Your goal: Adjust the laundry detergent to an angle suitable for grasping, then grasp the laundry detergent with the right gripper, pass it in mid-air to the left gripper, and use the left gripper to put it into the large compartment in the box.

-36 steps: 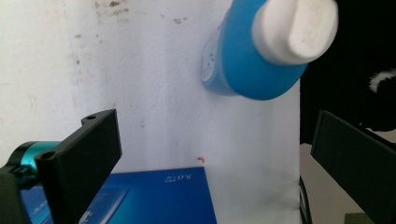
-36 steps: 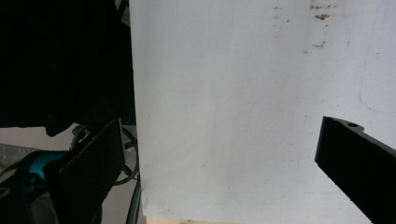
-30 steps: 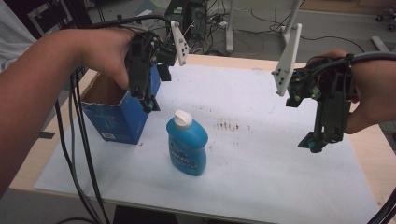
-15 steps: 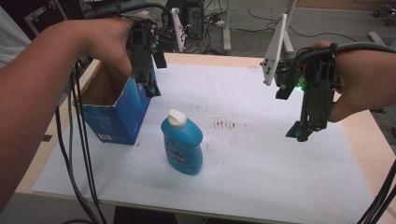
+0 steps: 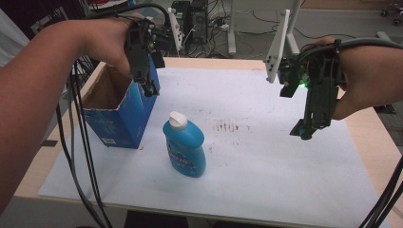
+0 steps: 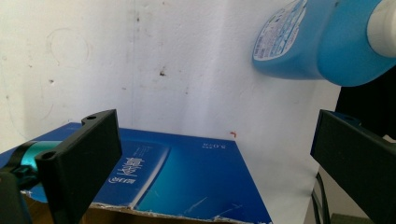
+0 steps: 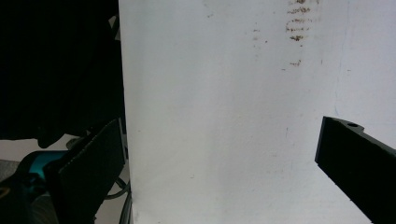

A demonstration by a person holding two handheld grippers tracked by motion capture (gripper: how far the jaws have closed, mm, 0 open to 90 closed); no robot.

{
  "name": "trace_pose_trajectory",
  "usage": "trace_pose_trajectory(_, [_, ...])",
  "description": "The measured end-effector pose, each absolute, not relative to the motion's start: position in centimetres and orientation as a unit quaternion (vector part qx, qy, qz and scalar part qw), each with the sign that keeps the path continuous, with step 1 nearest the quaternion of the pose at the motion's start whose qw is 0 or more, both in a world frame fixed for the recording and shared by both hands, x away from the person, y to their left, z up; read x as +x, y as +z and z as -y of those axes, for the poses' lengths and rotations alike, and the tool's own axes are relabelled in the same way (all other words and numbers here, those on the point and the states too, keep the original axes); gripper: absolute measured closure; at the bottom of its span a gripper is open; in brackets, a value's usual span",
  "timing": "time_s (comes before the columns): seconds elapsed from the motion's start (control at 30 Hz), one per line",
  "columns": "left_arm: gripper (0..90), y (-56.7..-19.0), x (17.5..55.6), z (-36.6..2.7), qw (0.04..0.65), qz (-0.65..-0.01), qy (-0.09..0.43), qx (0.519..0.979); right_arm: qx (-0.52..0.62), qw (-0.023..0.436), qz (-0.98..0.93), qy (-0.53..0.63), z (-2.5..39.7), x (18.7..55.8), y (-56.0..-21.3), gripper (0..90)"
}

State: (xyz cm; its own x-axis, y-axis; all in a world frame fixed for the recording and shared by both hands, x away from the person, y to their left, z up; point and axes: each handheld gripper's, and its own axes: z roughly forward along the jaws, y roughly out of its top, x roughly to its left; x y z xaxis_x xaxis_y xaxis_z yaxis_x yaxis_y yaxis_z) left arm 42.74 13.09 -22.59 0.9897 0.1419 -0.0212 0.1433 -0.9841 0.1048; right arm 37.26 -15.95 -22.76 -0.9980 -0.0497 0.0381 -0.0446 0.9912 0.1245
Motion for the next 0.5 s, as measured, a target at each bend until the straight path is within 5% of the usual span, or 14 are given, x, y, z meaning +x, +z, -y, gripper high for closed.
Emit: trace_pose_trajectory(0.5, [1.8, -22.93, 42.97, -12.56, 0.047, -0.051, -0.009, 0.998, 0.032, 0.016, 0.998, -0.060, 15.94, 36.68, -22.59, 1.0])
